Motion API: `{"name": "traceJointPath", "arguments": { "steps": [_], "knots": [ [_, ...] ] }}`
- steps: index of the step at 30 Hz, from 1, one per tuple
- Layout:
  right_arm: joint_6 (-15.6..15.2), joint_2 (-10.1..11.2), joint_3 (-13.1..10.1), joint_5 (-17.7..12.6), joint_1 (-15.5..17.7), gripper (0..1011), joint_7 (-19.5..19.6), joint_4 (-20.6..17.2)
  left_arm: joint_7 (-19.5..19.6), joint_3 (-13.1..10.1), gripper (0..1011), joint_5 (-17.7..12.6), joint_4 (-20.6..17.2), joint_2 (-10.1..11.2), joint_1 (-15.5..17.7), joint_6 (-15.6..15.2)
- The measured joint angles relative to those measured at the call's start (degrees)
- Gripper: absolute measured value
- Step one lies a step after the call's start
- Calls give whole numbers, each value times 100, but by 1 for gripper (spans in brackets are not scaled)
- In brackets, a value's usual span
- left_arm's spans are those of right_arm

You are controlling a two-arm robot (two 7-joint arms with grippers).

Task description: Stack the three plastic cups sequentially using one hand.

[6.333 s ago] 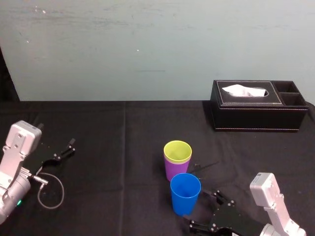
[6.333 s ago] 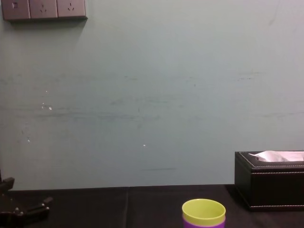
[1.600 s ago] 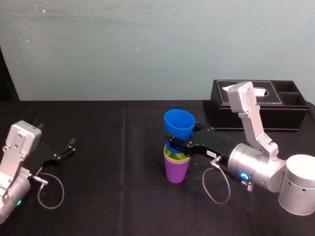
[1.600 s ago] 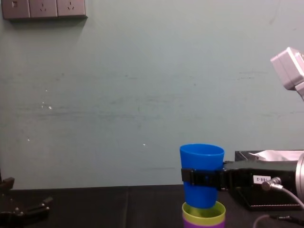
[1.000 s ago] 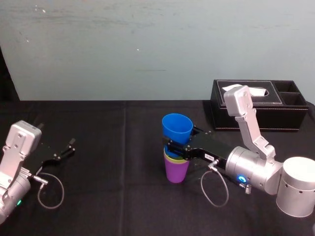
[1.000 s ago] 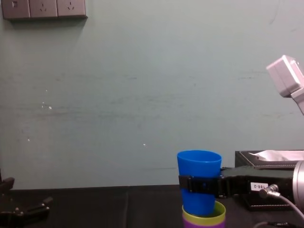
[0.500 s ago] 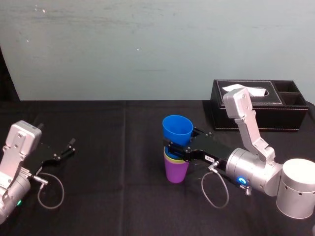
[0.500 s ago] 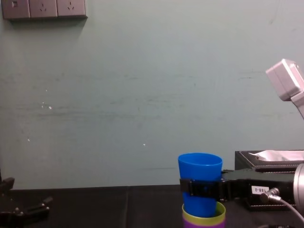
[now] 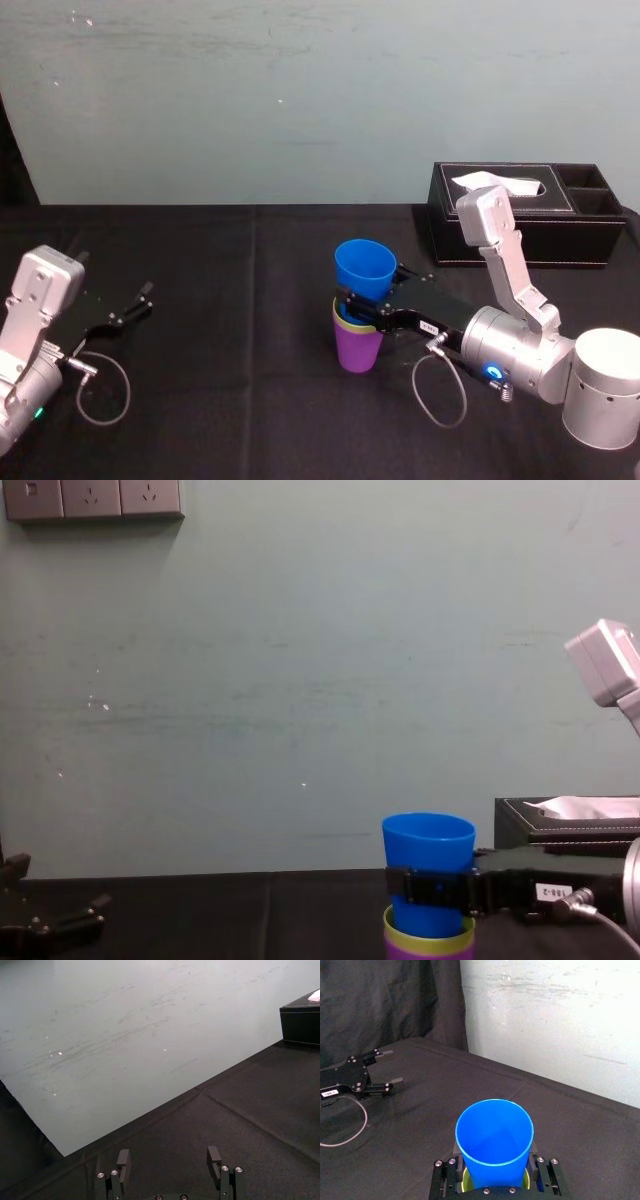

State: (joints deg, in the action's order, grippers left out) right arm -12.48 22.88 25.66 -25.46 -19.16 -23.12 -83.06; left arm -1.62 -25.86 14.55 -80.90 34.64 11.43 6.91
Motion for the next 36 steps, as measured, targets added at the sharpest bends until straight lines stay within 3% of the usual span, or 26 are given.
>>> {"name": "traceJointPath", "arguments": {
  "steps": [8, 20, 32, 36],
  "knots": [
    [-8, 0, -1, -7, -2, 716, -5, 0, 0, 0, 1000, 0, 0, 0, 0, 0],
    [-5, 4, 3, -4, -2, 1002, -2, -12, 0, 0, 1000, 0, 0, 0, 0, 0],
    [-1, 4, 4, -3, -2, 1000, -1, -20, 0, 0, 1000, 0, 0, 0, 0, 0],
    [150, 18, -12, 27, 45, 1000, 0, -74, 0, 0, 1000, 0, 0, 0, 0, 0]
  ]
}}
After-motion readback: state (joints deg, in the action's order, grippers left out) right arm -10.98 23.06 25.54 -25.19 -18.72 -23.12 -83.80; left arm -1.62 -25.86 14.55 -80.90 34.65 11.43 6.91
